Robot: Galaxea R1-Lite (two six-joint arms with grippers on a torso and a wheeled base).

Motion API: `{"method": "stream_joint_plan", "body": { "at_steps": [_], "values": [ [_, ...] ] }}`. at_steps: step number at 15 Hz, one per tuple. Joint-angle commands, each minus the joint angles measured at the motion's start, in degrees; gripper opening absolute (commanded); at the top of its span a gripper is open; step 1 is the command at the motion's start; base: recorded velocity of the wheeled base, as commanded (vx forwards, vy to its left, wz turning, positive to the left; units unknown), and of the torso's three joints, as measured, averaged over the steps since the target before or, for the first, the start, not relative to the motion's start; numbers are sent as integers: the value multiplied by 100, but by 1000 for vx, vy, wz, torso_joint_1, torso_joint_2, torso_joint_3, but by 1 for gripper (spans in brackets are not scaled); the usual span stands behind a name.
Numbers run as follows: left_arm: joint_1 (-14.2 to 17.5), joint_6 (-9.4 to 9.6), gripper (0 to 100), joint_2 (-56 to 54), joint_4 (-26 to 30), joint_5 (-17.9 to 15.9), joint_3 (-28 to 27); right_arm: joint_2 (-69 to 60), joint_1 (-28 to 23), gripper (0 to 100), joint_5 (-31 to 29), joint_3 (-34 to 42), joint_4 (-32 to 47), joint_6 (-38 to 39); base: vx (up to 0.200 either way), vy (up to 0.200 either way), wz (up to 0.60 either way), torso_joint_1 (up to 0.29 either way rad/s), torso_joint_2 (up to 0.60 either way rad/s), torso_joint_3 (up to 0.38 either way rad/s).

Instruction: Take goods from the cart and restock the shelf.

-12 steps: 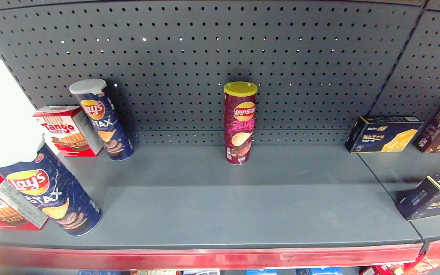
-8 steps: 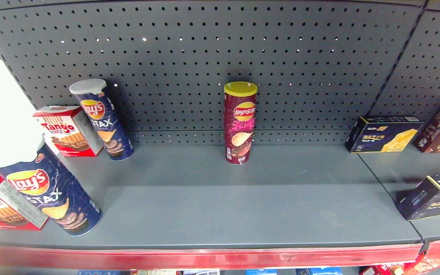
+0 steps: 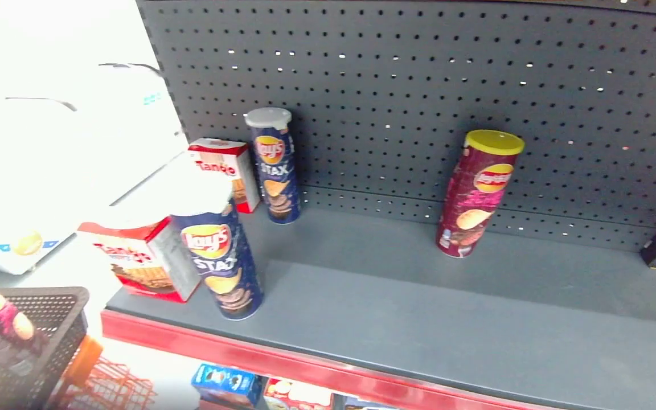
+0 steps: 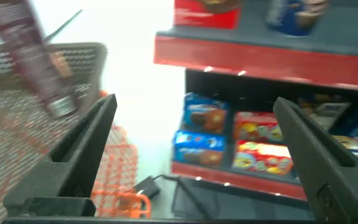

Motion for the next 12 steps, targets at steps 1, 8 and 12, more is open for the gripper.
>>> {"method": "stream_joint_plan", "body": {
  "at_steps": [1, 8, 12],
  "values": [
    [4, 0, 100, 7, 2, 3, 0, 0, 1, 100, 4, 0, -7, -4, 0, 0, 600, 7, -7, 7],
    [4, 0, 100, 7, 2, -5, 0, 0, 1, 100, -5, 0, -7, 13, 0, 0, 343, 1, 1, 3],
    [4, 9, 100, 7, 2, -5, 0, 0, 1, 100, -5, 0, -7, 13, 0, 0, 0, 0, 0, 0]
  ]
}}
